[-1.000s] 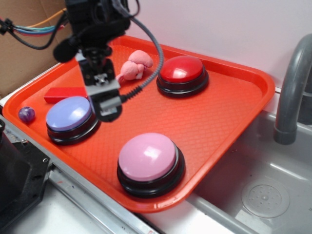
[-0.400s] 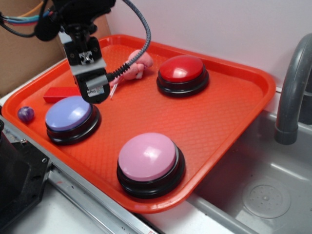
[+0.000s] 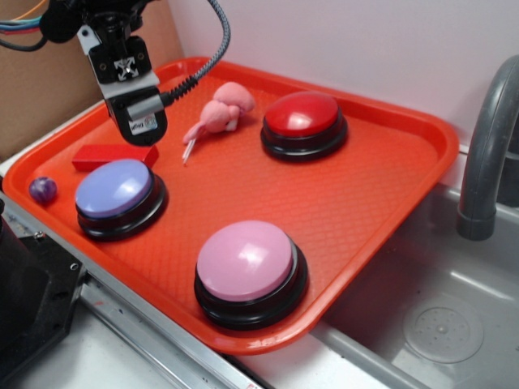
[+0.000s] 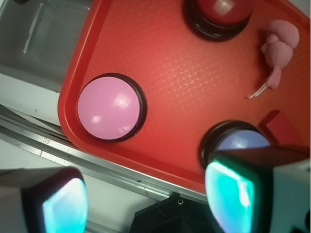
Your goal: Push the pink button.
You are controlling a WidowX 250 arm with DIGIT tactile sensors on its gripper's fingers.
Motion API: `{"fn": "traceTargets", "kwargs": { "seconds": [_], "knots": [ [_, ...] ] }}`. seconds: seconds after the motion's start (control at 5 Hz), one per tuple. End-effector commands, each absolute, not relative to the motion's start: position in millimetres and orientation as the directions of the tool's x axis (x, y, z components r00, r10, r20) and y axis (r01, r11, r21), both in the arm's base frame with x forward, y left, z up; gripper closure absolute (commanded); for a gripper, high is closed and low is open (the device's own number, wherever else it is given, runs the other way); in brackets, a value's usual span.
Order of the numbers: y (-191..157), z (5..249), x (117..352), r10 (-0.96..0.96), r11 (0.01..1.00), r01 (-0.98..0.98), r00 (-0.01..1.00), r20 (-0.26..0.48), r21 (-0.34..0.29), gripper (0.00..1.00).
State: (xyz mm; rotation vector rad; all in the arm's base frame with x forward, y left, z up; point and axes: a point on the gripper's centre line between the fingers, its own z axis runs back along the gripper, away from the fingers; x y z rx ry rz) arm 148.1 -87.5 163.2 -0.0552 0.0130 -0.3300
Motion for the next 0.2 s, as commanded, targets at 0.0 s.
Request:
{"fn": "traceTargets", "kwargs": {
  "seconds": [0.0],
  "knots": [
    [-81.2, 174.9, 162.0, -0.316, 0.946, 0.315, 0.949, -0.001, -0.079, 0.0]
  ]
}}
